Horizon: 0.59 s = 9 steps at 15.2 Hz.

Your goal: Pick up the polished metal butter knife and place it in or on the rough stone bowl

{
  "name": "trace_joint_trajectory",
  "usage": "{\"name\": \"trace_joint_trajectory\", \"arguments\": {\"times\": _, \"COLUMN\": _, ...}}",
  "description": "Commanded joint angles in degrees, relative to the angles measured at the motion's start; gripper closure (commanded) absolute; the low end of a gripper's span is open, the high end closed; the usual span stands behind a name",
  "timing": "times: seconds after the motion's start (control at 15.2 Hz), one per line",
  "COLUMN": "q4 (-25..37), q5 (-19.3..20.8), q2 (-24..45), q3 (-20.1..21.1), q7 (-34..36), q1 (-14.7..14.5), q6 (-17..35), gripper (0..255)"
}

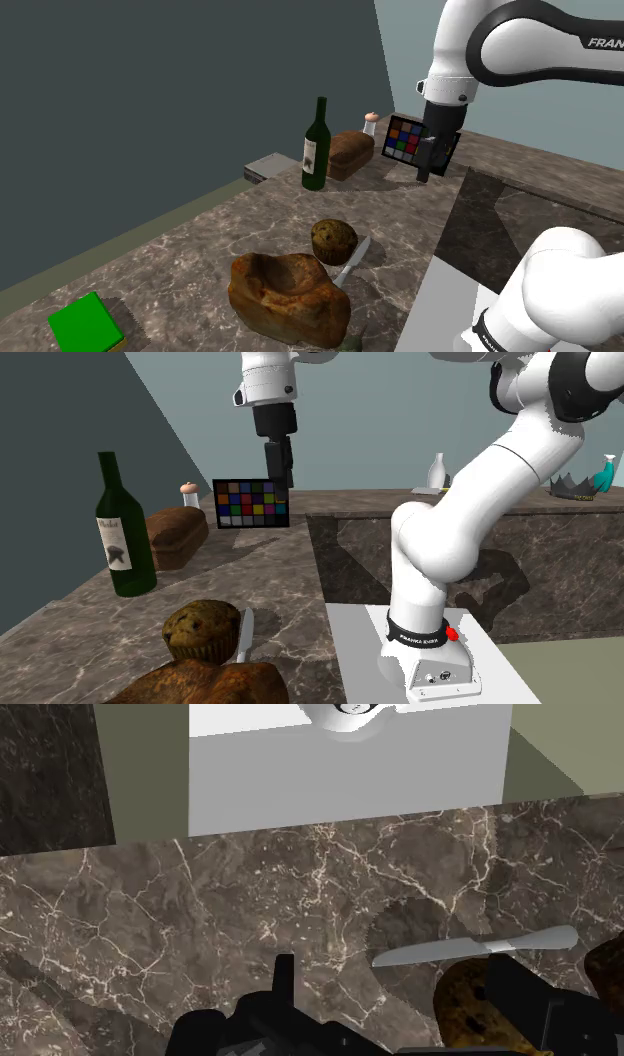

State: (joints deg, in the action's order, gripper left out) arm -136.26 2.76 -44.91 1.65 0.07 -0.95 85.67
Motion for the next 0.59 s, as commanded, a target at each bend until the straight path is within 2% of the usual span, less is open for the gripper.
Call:
{"name": "trace_joint_trajectory", "arguments": {"times": 0.0, "q4": 0.00, "q5": 0.00, "q2": 0.00, "q3": 0.00, "q7": 0.00, "q1": 0.00, "q6": 0.00, "gripper": 0}}
{"name": "trace_joint_trajectory", "arguments": {"times": 0.53, "q4": -9.97, "q5": -11.54, "q2": -5.39, "q3": 14.65, "q7": 30.73, "q1": 3.82, "q6": 5.27, "gripper": 0}}
